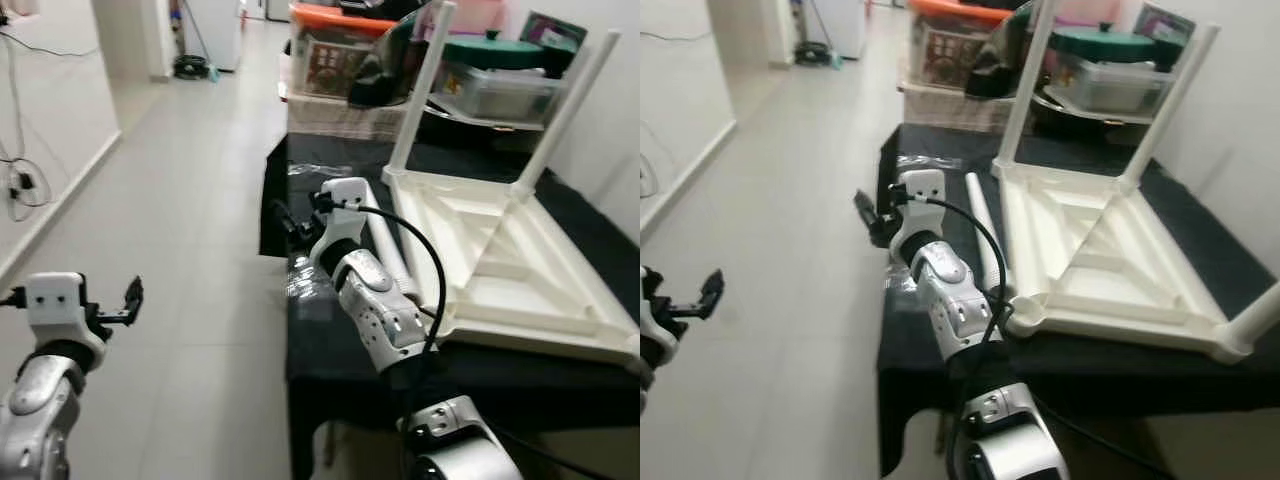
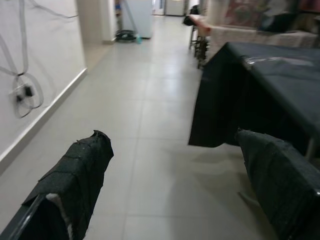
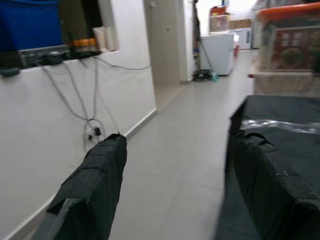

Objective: Building children table

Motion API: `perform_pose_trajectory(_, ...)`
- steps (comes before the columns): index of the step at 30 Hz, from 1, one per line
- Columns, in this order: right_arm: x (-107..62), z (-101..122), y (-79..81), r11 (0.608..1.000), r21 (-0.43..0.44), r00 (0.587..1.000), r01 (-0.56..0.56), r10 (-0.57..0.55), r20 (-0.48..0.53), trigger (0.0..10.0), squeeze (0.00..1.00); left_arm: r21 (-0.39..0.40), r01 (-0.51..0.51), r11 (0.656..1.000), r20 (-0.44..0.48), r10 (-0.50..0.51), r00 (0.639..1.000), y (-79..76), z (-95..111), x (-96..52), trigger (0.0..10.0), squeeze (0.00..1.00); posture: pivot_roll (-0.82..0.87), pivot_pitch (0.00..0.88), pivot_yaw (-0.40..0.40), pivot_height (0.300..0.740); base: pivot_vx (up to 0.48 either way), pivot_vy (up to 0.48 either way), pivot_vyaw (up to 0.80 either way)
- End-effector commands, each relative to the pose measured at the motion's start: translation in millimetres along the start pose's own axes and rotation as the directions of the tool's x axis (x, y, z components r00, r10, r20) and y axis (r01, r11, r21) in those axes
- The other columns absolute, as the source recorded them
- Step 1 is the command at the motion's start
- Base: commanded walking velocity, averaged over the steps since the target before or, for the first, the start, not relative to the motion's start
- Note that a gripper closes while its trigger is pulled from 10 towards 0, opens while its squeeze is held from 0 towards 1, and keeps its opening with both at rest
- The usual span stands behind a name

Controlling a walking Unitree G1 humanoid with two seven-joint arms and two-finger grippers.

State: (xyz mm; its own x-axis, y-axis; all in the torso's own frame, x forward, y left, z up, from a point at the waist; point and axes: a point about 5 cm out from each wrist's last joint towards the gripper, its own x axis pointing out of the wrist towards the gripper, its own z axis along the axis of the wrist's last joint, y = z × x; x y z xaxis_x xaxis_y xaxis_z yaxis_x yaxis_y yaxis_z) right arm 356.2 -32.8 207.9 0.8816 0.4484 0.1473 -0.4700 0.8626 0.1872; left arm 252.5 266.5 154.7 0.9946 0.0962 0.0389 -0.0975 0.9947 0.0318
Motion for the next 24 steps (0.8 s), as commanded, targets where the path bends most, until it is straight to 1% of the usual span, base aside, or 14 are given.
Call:
perform_pose_trajectory(1, -1.5, -4, 2.4, 0.999, 0.049, 1.0, 0.007, -0.007, 0.005, 10.0, 1.0, 0.006, 0.028, 1.0, 0.0, -0.028, 1.0, -8.0, -1, 1.9, 10.0, 0.0, 0.12, 0.0, -0.102, 0.74, 0.33, 0.0, 0.0)
perform_pose_trajectory(6, -1.8, -2, 0.7, 0.999, 0.047, 1.0, 0.006, -0.007, 0.022, 10.0, 1.0, 0.007, 0.031, 0.999, 0.0, -0.031, 1.0, -8.8, -1, 2.1, 10.0, 0.0, 0.12, 0.0, -0.103, 0.74, 0.33, 0.0, 0.0)
perform_pose_trajectory(9, -1.1, 0, -1.6, 1.0, 0.018, 0.999, 0.018, -0.018, 0.026, 10.0, 1.0, 0.007, 0.031, 0.999, -0.001, -0.031, 1.0, -9.3, -2, 1.8, 10.0, 0.0, 0.12, 0.0, -0.106, 0.74, 0.334, 0.0, 0.0)
perform_pose_trajectory(10, 0.0, -2, -3.4, 0.999, -0.016, 0.999, 0.032, -0.032, -0.004, 10.0, 1.0, 0.009, 0.033, 0.999, 0.0, -0.033, 0.999, -9.7, -2, 1.5, 10.0, 0.0, 0.12, 0.0, -0.108, 0.74, 0.266, 0.0, 0.0)
perform_pose_trajectory(11, 0.0, -2, -3.4, 0.999, -0.016, 0.999, 0.032, -0.032, -0.004, 10.0, 1.0, 0.009, 0.033, 0.999, 0.0, -0.033, 0.999, -9.7, -2, 1.5, 10.0, 0.0, 0.12, 0.0, -0.108, 0.74, 0.266, 0.0, 0.0)
perform_pose_trajectory(14, 1.9, -10, -8.9, 0.996, -0.069, 0.995, 0.062, -0.067, -0.077, 10.0, 1.0, 0.003, 0.037, 0.999, 0.016, -0.037, 0.999, -11.3, -1, 1.2, 10.0, 0.0, 0.12, 0.0, -0.111, 0.74, 0.089, 0.0, 0.0)
perform_pose_trajectory(15, 2.4, -15, -16.7, 0.99, -0.1, 0.986, 0.098, -0.11, -0.126, 10.0, 0.55, 0.007, 0.041, 0.999, 0.011, -0.042, 0.999, -12.1, -2, 0.6, 10.0, 0.0, 0.12, 0.0, -0.115, 0.74, 0.0, 0.0, 0.0)
perform_pose_trajectory(16, 2.5, -19, -22.5, 0.985, -0.124, 0.977, 0.123, -0.142, -0.159, 10.0, 0.55, 0.01, 0.045, 0.999, 0.005, -0.045, 0.999, -12.7, -3, 0.2, 10.0, 0.0, 0.12, 0.0, -0.115, 0.74, 0.0, 0.0, 0.0)
perform_pose_trajectory(17, 2.5, -19, -22.5, 0.985, -0.124, 0.977, 0.123, -0.142, -0.159, 10.0, 0.55, 0.01, 0.045, 0.999, 0.005, -0.045, 0.999, -12.7, -3, 0.2, 10.0, 0.0, 0.12, 0.0, -0.115, 0.74, 0.0, 0.0, 0.0)
perform_pose_trajectory(18, 2.4, -21, -31.5, 0.975, -0.146, 0.963, 0.168, -0.194, -0.186, 10.0, 0.0, 0.013, 0.049, 0.999, -0.001, -0.049, 0.999, -13.4, -4, -0.5, 10.0, 0.0, 0.12, 0.0, -0.119, 0.74, 0.0, 0.0, 0.0)
perform_pose_trajectory(21, 1.8, -23, -49.4, 0.952, -0.185, 0.93, 0.243, -0.283, -0.235, 10.0, 0.0, 0.02, 0.053, 0.998, -0.012, -0.052, 0.999, -14.6, -7, -2.0, 10.0, 0.0, 0.12, 0.0, -0.123, 0.74, 0.0, 0.0, 0.0)
perform_pose_trajectory(22, 1.0, -26, -54.2, 0.95, -0.19, 0.915, 0.247, -0.293, -0.277, 10.0, 0.0, 0.021, 0.053, 0.998, -0.015, -0.052, 0.999, -15.0, -8, -2.4, 10.0, 0.0, 0.11, 0.0, -0.125, 0.74, 0.0, 0.0, 0.0)
perform_pose_trajectory(23, 0.3, -29, -57.3, 0.95, -0.192, 0.904, 0.248, -0.298, -0.306, 10.0, 0.0, 0.02, 0.053, 0.998, -0.016, -0.052, 0.998, -15.3, -8, -2.7, 10.0, 0.0, 0.11, 0.0, -0.125, 0.74, 0.0, 0.0, 0.0)
perform_pose_trajectory(24, -1.4, -34, -60.7, 0.953, -0.167, 0.888, 0.254, -0.298, -0.35, 10.0, 0.0, 0.021, 0.053, 0.998, -0.018, -0.053, 0.998, -15.9, -9, -2.8, 10.0, 0.0, 0.11, 0.0, -0.127, 0.74, 0.0, 0.0, 0.0)
